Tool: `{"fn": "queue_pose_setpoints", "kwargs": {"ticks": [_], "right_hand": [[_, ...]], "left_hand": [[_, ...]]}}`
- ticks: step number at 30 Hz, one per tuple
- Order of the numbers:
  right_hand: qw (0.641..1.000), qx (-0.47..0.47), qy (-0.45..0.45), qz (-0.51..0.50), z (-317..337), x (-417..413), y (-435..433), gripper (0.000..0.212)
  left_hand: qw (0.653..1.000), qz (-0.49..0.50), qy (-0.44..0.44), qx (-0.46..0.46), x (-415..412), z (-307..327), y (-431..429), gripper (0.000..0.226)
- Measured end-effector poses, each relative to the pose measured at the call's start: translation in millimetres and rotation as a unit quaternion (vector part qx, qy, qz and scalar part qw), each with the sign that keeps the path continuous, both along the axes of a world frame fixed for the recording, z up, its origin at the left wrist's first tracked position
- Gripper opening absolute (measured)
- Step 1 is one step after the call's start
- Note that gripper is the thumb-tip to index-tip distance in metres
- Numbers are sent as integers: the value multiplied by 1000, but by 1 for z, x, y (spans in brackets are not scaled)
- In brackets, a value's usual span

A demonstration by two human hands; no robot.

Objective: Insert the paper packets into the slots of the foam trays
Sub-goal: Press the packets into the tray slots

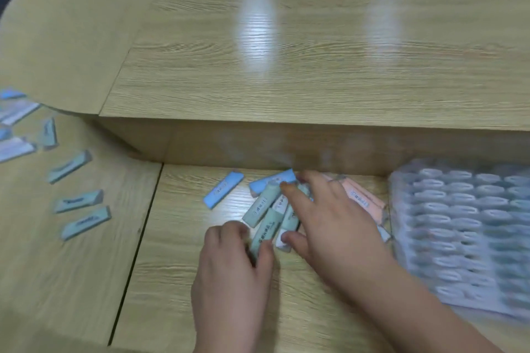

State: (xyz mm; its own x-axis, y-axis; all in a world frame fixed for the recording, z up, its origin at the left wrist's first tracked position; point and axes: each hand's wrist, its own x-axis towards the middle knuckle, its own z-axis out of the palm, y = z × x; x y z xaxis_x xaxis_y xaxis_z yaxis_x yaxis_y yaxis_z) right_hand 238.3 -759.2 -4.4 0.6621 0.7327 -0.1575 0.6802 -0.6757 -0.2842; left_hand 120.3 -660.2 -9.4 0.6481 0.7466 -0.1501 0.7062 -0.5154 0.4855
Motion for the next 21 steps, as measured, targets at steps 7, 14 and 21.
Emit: {"fn": "queue_pose_setpoints", "kwargs": {"ticks": [7,14,21], "right_hand": [[998,-19,51,12,5,23,5,66],[993,76,84,-23,-2,23,-2,25],[971,227,60,-42,58,10,-63,20]], "left_hand": [[998,-31,-47,28,-6,-9,3,22],[973,88,-172,-130,-12,-17,8,19],[900,85,-386,-183,6,23,-6,29]]}}
